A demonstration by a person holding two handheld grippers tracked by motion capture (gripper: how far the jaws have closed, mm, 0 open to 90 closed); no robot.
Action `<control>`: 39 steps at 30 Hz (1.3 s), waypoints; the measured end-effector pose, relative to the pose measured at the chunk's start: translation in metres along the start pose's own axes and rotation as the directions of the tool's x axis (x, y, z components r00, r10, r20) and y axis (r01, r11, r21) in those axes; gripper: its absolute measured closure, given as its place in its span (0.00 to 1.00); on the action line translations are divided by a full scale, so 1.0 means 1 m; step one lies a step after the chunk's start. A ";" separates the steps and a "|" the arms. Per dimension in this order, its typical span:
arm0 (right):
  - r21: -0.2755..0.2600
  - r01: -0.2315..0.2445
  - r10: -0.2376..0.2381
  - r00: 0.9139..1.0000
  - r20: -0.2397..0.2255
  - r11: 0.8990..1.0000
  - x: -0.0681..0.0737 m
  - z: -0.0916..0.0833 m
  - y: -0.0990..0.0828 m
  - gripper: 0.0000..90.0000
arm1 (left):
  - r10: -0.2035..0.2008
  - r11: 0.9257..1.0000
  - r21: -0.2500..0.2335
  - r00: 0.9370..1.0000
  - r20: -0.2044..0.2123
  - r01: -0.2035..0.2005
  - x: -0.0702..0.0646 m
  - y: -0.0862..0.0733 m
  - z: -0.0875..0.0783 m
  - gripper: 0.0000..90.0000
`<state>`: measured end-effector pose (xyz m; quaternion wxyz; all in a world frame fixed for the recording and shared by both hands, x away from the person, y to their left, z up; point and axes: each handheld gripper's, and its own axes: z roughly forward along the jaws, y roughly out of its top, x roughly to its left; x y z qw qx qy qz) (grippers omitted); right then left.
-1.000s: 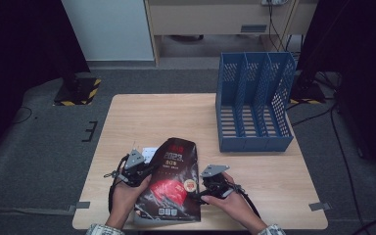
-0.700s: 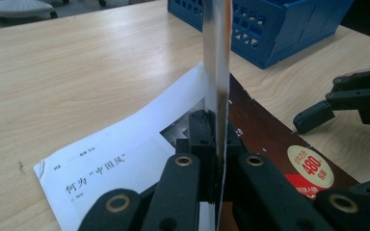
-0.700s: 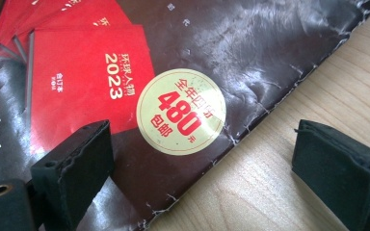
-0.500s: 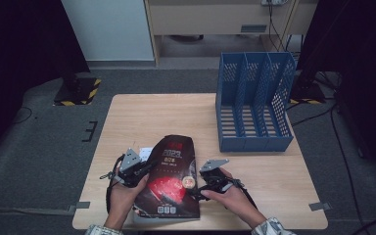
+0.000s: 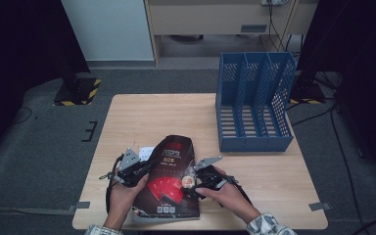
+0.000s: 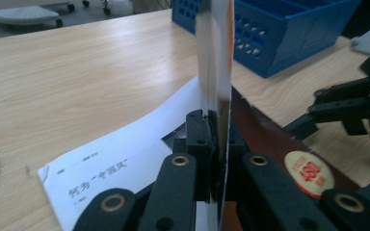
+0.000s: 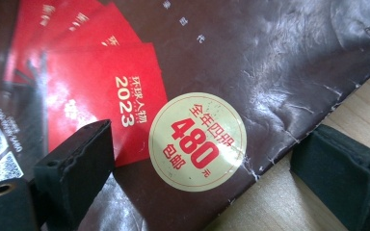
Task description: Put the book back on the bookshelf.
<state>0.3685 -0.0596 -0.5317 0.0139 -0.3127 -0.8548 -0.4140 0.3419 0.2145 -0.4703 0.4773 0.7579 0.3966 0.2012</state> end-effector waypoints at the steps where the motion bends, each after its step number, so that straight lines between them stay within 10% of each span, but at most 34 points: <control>1: -0.001 0.003 -0.003 1.000 0.000 1.000 0.000 0.000 0.000 0.10 | 0.003 1.000 0.024 1.000 -0.020 -0.002 0.002 -0.002 0.002 0.95; 9: -0.002 0.015 -0.015 1.000 0.010 1.000 0.001 0.001 -0.001 0.10 | 0.038 0.992 0.121 0.991 -0.130 -0.023 0.010 -0.011 0.010 0.68; 25: -0.005 0.028 -0.028 0.999 0.021 1.000 0.002 0.001 -0.001 0.10 | 0.013 0.989 0.151 0.991 -0.131 0.007 0.021 -0.016 0.008 0.54; 39: -0.007 0.032 -0.032 0.999 0.027 0.999 0.002 0.001 -0.002 0.10 | -0.004 0.943 0.331 0.997 -0.075 0.029 0.029 -0.031 0.019 0.43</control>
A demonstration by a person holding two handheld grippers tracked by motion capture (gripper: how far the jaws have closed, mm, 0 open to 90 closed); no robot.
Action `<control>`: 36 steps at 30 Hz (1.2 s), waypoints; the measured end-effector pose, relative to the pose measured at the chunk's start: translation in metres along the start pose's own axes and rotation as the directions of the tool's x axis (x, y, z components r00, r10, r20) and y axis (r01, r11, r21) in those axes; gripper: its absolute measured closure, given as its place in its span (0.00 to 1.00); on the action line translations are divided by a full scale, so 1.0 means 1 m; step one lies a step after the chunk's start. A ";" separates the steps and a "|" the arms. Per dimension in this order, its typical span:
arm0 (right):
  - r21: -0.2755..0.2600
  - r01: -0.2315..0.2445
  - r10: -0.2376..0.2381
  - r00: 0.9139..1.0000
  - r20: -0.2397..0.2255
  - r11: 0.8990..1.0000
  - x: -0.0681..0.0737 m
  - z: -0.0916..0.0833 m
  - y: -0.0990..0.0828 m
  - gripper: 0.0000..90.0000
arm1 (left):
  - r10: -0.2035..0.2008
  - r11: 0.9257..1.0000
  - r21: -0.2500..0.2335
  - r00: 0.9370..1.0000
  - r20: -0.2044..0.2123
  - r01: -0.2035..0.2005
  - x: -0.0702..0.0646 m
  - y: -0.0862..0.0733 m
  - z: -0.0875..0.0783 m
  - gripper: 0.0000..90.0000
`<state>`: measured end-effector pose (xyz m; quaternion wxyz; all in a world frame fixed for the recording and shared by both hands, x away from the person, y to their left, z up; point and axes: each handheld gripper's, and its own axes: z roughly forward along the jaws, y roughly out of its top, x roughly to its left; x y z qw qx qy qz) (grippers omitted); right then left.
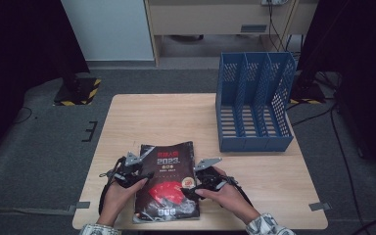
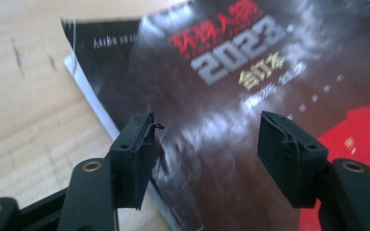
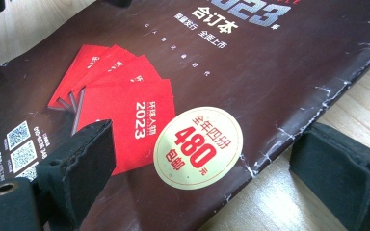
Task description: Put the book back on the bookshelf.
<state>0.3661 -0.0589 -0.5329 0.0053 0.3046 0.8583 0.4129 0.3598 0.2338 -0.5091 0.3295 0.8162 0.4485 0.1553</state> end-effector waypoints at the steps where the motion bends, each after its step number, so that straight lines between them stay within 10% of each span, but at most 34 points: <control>1: -0.001 0.001 -0.001 1.000 0.002 1.000 0.000 0.000 0.000 0.10 | -0.002 1.000 0.017 1.000 0.000 0.002 0.001 -0.001 0.001 0.44; 13: -0.012 -0.024 0.024 1.000 0.006 1.000 -0.003 -0.001 0.002 0.20 | -0.016 0.999 0.040 1.000 0.009 0.015 0.006 -0.005 0.001 0.61; 36: 0.009 -0.029 0.029 0.999 -0.037 1.000 0.007 0.023 0.032 0.31 | -0.009 1.000 0.027 0.999 0.030 0.009 0.008 -0.007 0.003 0.60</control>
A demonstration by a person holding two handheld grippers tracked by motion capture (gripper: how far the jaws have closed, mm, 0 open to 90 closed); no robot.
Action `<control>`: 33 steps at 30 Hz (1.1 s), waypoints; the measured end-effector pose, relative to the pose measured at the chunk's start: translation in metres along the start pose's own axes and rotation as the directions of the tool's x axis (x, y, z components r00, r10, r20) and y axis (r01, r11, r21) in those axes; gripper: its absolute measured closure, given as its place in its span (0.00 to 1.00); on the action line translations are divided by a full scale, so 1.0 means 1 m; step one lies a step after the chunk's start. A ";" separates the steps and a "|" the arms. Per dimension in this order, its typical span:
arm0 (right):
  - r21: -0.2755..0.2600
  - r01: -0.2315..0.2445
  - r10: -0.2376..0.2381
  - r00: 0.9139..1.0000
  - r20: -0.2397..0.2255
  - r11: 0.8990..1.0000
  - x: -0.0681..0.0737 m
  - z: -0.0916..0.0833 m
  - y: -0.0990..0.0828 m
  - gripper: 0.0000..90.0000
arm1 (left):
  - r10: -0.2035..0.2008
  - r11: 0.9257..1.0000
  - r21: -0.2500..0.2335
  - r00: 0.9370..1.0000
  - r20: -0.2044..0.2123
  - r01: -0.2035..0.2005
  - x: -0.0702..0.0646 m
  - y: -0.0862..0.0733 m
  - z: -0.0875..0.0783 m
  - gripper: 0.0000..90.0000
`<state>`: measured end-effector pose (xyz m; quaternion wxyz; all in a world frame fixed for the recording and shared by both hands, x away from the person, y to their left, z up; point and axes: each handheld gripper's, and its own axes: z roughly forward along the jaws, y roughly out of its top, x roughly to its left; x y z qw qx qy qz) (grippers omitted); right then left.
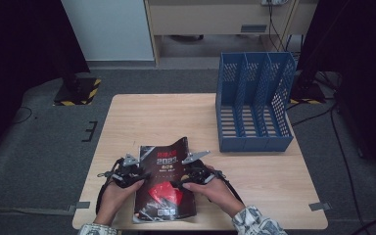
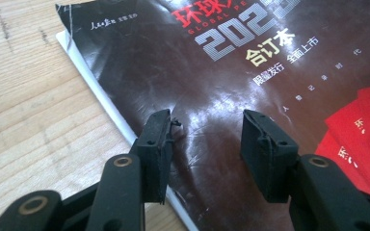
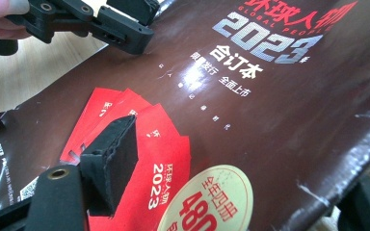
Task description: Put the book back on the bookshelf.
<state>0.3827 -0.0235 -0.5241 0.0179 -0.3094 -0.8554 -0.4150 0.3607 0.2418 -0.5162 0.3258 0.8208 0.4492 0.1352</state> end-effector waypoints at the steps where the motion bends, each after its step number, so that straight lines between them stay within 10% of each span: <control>1: 0.004 -0.010 0.010 1.000 0.002 1.000 0.001 0.001 0.000 0.33 | 0.001 1.000 -0.001 1.000 0.002 -0.001 -0.001 0.000 0.000 0.60; 18: -0.035 -0.069 0.072 0.995 0.070 0.997 -0.006 -0.001 0.005 0.87 | 0.009 1.000 -0.017 1.000 0.011 -0.009 -0.003 0.003 0.005 0.56; 33: -0.126 -0.113 0.134 0.975 0.177 0.986 -0.026 -0.014 0.004 0.95 | -0.015 0.999 -0.046 1.000 -0.017 0.014 -0.002 0.006 0.004 0.45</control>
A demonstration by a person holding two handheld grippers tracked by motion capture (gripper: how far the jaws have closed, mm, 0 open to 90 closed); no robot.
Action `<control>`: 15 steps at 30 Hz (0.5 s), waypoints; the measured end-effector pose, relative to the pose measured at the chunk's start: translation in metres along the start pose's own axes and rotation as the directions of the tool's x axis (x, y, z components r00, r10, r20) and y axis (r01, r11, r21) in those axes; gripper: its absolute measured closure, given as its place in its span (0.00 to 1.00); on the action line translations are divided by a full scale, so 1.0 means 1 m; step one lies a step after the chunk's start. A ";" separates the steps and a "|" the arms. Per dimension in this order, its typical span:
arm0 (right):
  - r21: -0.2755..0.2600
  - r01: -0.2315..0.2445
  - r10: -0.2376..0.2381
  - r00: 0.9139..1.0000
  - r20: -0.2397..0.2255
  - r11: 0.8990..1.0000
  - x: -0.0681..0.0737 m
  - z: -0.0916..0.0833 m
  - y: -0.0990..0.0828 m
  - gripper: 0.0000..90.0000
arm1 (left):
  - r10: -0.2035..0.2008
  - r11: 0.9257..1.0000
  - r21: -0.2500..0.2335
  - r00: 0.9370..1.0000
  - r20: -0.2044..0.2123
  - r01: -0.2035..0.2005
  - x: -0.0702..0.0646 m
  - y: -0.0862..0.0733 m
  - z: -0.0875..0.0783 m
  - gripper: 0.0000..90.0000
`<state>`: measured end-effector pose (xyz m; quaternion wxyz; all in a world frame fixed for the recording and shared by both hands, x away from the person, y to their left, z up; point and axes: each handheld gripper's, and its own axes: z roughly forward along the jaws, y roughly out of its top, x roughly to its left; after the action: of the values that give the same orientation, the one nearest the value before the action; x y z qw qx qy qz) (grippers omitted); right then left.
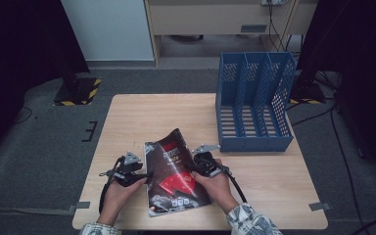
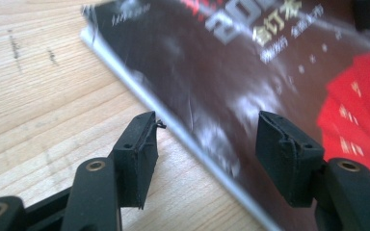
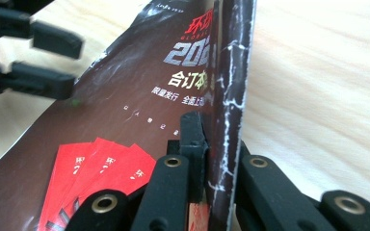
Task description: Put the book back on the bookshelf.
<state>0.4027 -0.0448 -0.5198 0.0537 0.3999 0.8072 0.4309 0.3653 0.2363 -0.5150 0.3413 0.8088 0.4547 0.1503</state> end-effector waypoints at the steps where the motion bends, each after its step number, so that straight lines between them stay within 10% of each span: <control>1: -0.007 -0.013 0.013 1.000 0.012 1.000 -0.002 -0.002 0.000 0.95 | -0.004 1.000 0.000 1.000 0.003 0.004 -0.001 0.000 0.001 0.44; 7: -0.044 -0.058 0.062 0.995 0.080 0.997 -0.013 -0.011 -0.003 0.94 | 0.004 1.000 0.016 0.999 0.051 -0.005 -0.008 0.002 0.008 0.44; 15: -0.003 -0.009 0.009 0.998 0.069 1.000 -0.012 -0.011 -0.006 0.82 | 0.010 1.000 0.017 0.993 0.115 -0.012 -0.014 0.005 0.017 0.54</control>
<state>0.4027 -0.0626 -0.5203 0.0798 0.4181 0.8025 0.4180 0.3700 0.2158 -0.5227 0.3588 0.8216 0.4312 0.1014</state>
